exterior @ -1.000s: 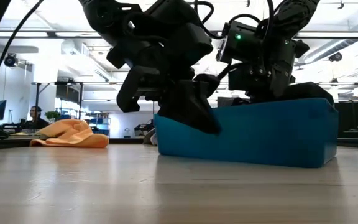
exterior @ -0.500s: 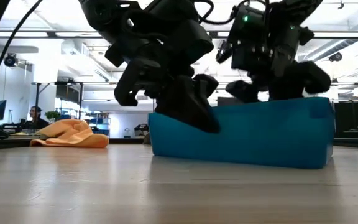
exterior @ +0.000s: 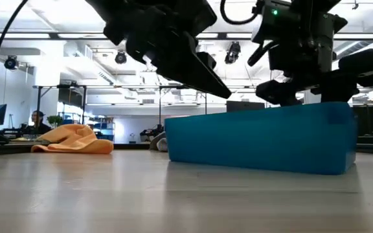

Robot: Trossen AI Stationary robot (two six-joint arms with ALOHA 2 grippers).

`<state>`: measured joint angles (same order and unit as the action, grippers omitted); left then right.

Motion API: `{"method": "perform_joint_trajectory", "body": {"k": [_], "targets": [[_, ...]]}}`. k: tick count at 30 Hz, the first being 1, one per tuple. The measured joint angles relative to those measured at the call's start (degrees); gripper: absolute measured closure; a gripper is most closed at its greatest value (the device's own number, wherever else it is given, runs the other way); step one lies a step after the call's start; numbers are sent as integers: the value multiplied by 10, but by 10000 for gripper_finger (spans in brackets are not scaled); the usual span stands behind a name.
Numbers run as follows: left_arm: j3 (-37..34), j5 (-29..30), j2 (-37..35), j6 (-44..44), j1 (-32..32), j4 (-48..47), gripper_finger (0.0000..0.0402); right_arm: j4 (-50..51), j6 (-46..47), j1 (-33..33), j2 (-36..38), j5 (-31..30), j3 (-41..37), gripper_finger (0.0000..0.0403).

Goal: Roll microfiber towels into tight, uniform cylinder then place into a basket
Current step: Move the blue bin to the top right of the table

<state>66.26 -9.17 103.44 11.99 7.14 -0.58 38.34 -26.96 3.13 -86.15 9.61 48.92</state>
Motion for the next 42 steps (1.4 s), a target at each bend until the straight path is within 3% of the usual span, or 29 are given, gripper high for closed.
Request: {"method": "perform_joint_trajectory", "body": {"k": [6, 12, 19, 25, 28, 33, 36, 42], "targets": [[0, 29, -82, -84, -1, -14, 236, 1, -19, 1, -38, -2, -6, 175], [-29, 105, -200, -92, -2, -102, 236, 58, -12, 3, -25, -2, 38, 175], [-221, 141, -391, -215, -58, 25, 236, 112, -29, -3, -7, -6, 93, 175], [-330, 189, -511, -282, -138, 67, 236, 31, -26, -34, -10, -24, 94, 175], [-340, 161, -535, -282, -205, 69, 235, -2, -24, -50, -19, -22, 119, 175], [-321, 18, -515, -279, -366, 73, 214, 26, -24, -70, -90, -21, 211, 175], [-301, -39, -485, -246, -453, 73, 187, 80, -29, -79, -153, -21, 291, 175], [-242, -72, -447, -153, -523, 66, 137, 178, 7, -117, -225, -18, 418, 175]]}}
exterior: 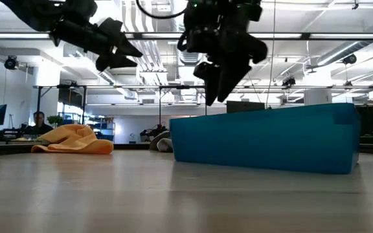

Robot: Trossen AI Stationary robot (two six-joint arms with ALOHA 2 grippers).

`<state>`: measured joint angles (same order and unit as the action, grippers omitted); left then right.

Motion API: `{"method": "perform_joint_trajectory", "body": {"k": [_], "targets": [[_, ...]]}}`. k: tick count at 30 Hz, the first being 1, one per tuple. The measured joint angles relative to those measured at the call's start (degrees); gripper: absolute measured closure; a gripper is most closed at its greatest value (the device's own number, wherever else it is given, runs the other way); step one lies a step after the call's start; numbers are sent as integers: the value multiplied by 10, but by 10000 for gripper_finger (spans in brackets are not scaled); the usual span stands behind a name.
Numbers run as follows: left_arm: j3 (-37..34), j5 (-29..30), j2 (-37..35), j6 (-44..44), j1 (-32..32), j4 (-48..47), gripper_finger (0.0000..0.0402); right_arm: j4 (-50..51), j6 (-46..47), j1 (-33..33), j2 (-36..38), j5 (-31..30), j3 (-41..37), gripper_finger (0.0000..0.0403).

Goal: Roll microfiber towels into tight, uniform cylinder then place into a basket
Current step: Move the blue bin to the top right of the table

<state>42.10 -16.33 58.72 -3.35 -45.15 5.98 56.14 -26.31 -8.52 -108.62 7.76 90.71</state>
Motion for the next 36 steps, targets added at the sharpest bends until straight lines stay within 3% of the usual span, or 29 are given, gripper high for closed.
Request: {"method": "perform_joint_trajectory", "body": {"k": [5, 8, 11, 17, 22, 26, 28, 32, 36], "targets": [[31, -1, 19, 27, -24, -71, 130, 61, 157, -70, 24, -4, 21, 175], [34, -3, 30, 27, -37, -80, 130, 88, 288, -115, 56, -5, -3, 175], [41, -18, 43, 27, -43, -79, 130, 119, 357, -136, 80, -9, -52, 175], [57, -53, 70, 28, -43, -62, 130, 97, 401, -101, 117, 1, -171, 182], [63, -53, 89, 28, -43, -40, 130, 28, 451, -76, 119, 58, -210, 200], [63, -53, 108, 23, -42, 21, 130, 28, 468, -54, 112, -34, -224, 219], [69, -53, 119, 22, -42, 42, 130, 20, 476, -57, 108, -40, -233, 232], [116, -52, 149, 22, -42, 50, 131, -11, 493, -56, 105, -36, -258, 270], [178, -52, 189, 21, -42, 44, 149, -16, 499, -73, 106, -35, -283, 341]]}}
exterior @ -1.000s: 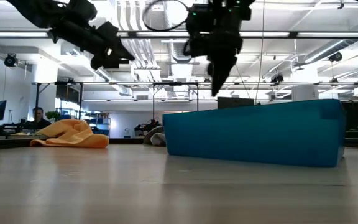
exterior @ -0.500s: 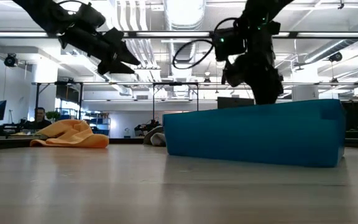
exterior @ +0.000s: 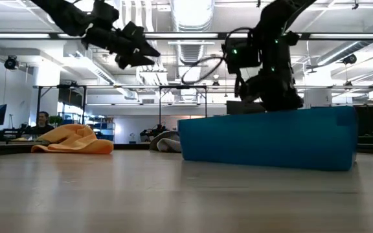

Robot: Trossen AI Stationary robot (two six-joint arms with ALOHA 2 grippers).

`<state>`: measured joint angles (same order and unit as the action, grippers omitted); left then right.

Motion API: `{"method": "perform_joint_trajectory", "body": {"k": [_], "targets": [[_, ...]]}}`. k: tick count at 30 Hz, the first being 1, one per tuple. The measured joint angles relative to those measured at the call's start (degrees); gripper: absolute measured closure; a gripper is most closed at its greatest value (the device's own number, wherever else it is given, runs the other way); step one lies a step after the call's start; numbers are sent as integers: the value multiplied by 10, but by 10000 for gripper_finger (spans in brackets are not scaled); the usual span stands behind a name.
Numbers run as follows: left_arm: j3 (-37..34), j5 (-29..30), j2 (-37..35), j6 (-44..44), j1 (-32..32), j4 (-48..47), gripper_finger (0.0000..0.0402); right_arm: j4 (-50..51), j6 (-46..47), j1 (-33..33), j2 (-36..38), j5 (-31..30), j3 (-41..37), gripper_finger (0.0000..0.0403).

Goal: Roll microfiber towels into tight, uniform cylinder then place into a basket
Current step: Move the blue bin to the top right of the table

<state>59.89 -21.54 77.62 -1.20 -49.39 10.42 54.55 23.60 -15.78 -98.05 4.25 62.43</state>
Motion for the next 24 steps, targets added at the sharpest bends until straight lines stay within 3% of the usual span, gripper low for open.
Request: {"method": "perform_joint_trajectory", "body": {"k": [2, 4, 16, 24], "targets": [[26, 0, 19, 0, 0, -1, 160, 1, 0, -15, 3, -6, -7, 379], [47, 1, 33, 0, 0, -4, 169, 5, 4, -31, 8, -7, -12, 387], [61, 1, 22, 32, 0, -62, 185, -16, 233, -184, 128, -30, -132, 394], [61, -5, -3, 48, 10, -112, 185, -78, 245, -298, 128, -56, -136, 394]]}}
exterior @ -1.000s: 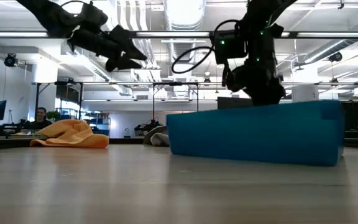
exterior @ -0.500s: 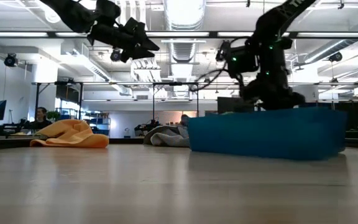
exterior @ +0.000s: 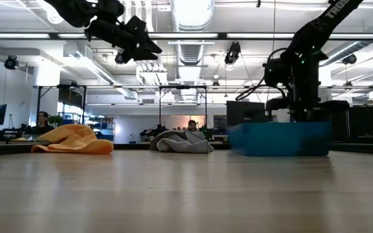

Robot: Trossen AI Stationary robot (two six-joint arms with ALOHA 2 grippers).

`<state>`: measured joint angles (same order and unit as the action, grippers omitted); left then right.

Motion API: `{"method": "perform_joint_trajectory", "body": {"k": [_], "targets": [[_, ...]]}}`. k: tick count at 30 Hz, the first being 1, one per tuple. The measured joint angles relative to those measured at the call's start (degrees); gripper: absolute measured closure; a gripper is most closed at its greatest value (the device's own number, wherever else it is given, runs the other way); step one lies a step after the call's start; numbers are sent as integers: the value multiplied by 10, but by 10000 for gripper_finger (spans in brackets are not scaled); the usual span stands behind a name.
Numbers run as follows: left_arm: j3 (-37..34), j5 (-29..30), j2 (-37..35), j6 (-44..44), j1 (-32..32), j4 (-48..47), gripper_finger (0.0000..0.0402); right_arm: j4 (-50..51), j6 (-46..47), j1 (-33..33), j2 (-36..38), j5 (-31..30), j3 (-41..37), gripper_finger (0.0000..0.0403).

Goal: Roll microfiber towels into tight, uniform cylinder then place into a basket
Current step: Move the blue bin to the top right of the table, then roll the gray towel

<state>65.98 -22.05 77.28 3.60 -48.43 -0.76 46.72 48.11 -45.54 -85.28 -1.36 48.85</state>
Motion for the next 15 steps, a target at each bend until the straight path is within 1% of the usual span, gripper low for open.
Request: {"method": "perform_joint_trajectory", "body": {"k": [4, 7, 10, 12, 15], "targets": [[-5, -2, -16, 3, 12, -22, 185, -4, -26, -29, -16, -4, 26, 384], [-19, -33, -30, 2, 31, -29, 185, 14, -48, -35, -18, -4, 52, 356], [-43, -71, -45, 6, 55, -29, 185, 44, -82, -32, -13, -13, 91, 319], [-58, -77, -51, 15, 77, -29, 185, 55, -118, -19, -2, -23, 122, 294], [-73, -78, -53, 13, 111, -34, 185, 46, -211, 28, 23, -26, 168, 264]]}}
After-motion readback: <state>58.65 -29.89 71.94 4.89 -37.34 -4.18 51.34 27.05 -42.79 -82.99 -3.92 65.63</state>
